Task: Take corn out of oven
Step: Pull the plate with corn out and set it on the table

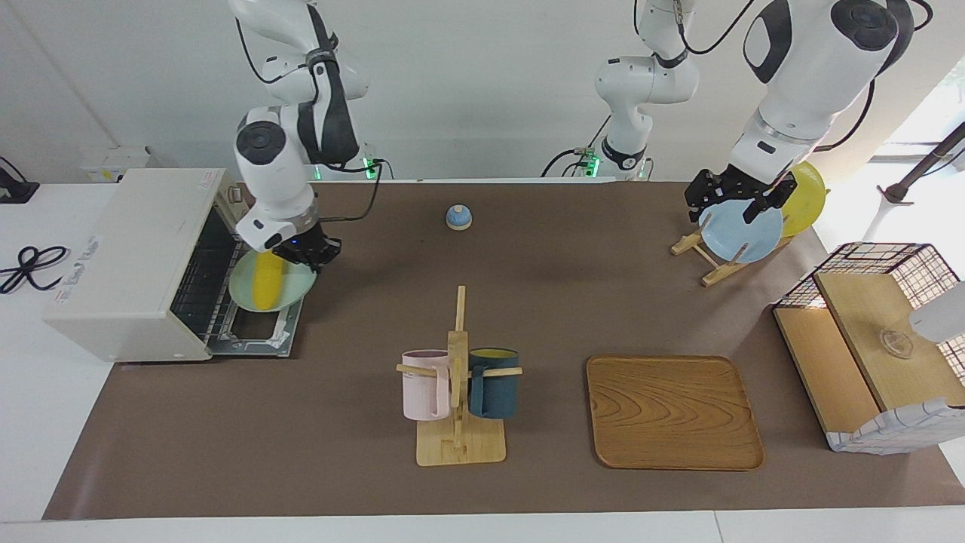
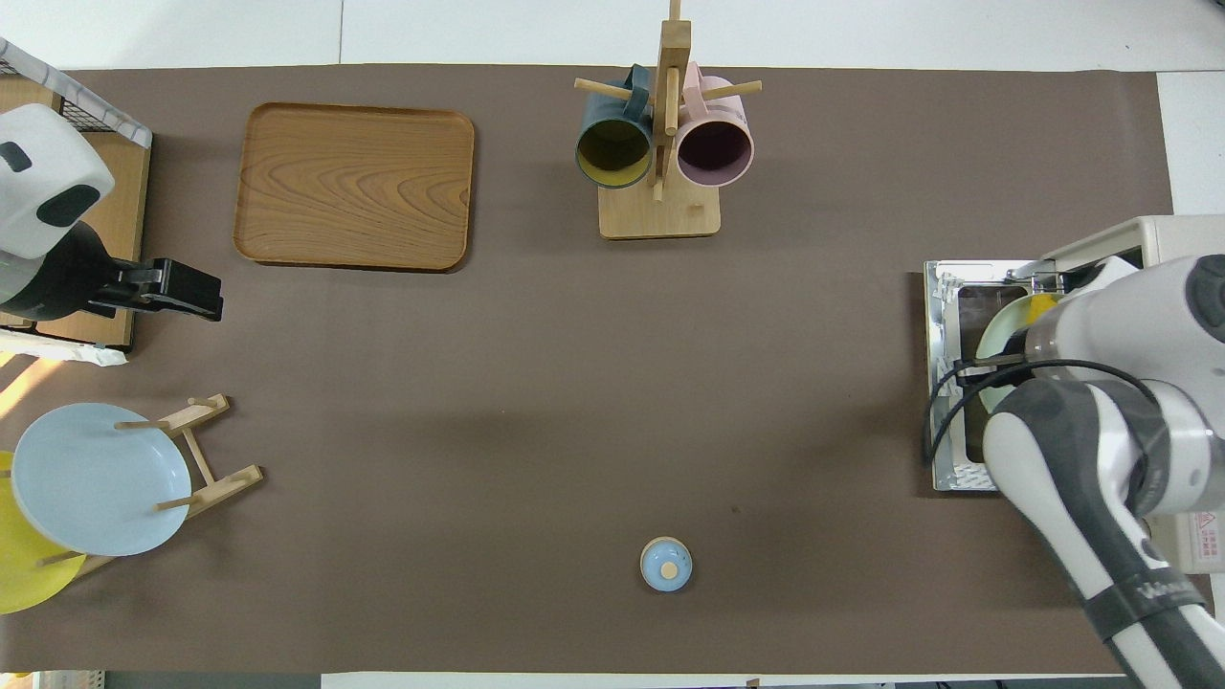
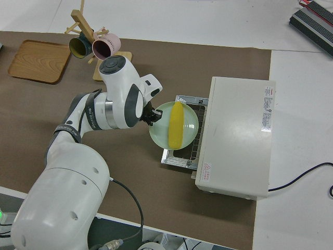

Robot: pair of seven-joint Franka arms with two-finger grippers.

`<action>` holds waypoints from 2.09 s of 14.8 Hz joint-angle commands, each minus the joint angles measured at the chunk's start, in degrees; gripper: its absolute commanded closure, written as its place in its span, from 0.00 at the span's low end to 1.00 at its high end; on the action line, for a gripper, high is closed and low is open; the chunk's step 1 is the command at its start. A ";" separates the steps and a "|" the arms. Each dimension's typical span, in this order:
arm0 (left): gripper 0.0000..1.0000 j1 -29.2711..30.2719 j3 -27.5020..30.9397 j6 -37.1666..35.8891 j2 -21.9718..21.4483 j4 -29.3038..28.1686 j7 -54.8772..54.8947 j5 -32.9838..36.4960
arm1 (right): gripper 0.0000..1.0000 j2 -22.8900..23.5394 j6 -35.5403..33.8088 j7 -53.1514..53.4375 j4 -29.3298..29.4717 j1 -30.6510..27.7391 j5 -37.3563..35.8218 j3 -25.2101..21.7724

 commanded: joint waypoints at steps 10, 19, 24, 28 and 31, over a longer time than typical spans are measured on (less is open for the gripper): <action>0.00 0.46 -0.38 0.15 -0.19 0.36 0.34 1.29 | 1.00 18.08 -1.70 32.66 18.65 24.73 -0.46 -0.13; 0.00 0.46 -0.38 0.15 -0.19 0.36 0.34 1.29 | 1.00 29.99 8.90 41.50 29.07 30.83 -2.67 0.04; 0.00 0.46 -0.38 0.15 -0.19 0.36 0.34 1.29 | 0.81 30.79 12.28 40.98 29.94 29.86 -1.61 -0.05; 0.00 0.46 -0.38 0.16 -0.19 0.36 0.25 1.29 | 0.53 30.18 10.16 40.44 32.84 28.81 -2.31 -0.05; 0.00 0.46 -0.38 -0.46 -0.19 0.28 0.25 1.29 | 0.53 26.06 1.15 33.97 32.76 25.31 -2.40 -0.40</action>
